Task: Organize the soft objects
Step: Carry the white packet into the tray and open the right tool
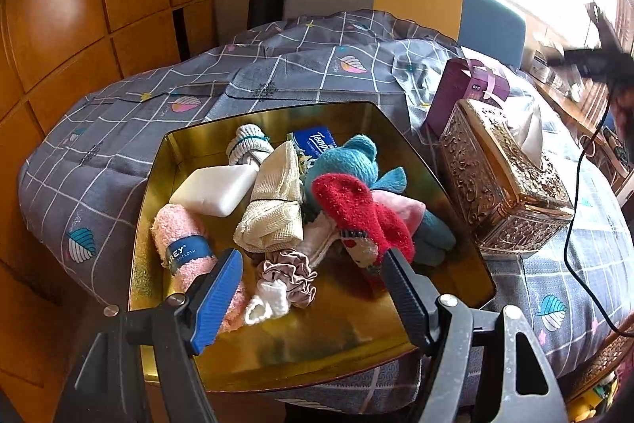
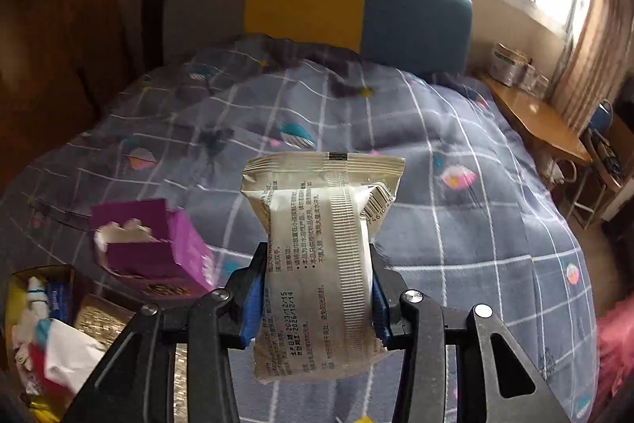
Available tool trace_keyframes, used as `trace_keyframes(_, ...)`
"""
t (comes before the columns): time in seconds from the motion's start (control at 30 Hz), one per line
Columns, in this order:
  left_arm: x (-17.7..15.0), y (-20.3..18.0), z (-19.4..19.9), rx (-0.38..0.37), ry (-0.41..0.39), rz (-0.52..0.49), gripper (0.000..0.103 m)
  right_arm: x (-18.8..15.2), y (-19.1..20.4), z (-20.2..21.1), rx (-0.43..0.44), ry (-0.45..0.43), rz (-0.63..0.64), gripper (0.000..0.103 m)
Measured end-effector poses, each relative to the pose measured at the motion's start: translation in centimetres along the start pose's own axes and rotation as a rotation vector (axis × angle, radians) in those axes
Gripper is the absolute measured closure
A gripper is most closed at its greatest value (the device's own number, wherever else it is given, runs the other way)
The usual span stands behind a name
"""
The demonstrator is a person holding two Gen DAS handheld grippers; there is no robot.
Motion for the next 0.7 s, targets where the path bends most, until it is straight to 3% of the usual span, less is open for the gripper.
trace_keyframes(0.1, 0.0, 0.2, 0.2, 0.004, -0.006, 0.000, 0.029, 0.9, 5.5, 2.6, 0.103, -0.064, 0.086, 0.058)
trace_keyframes(0.27, 0.0, 0.6, 0.5, 0.021, -0.015, 0.001, 0.029, -1.1, 13.4, 6.1, 0.254, -0.101, 0.230, 0.058)
trace_keyframes(0.47, -0.2, 1.3, 0.7, 0.027, -0.016, 0.015, 0.029, -5.9, 20.3, 9.9, 0.433, -0.099, 0.367, 0.058)
trace_keyframes(0.7, 0.1, 4.0, 1.8, 0.069, -0.047, 0.090, 0.029, -13.6, 27.4, 11.8, 0.595, -0.027, 0.482, 0.058)
Point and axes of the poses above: each gripper's, at about its wrist camera, not at the fingertips, and z roughly against the way its jaws point, y to its left, x to its top, the point moved 10 cm from there along -z, roughly the way its jaws point, and after that the axes turned 6 degrees about -x, right-handed, at the moved point
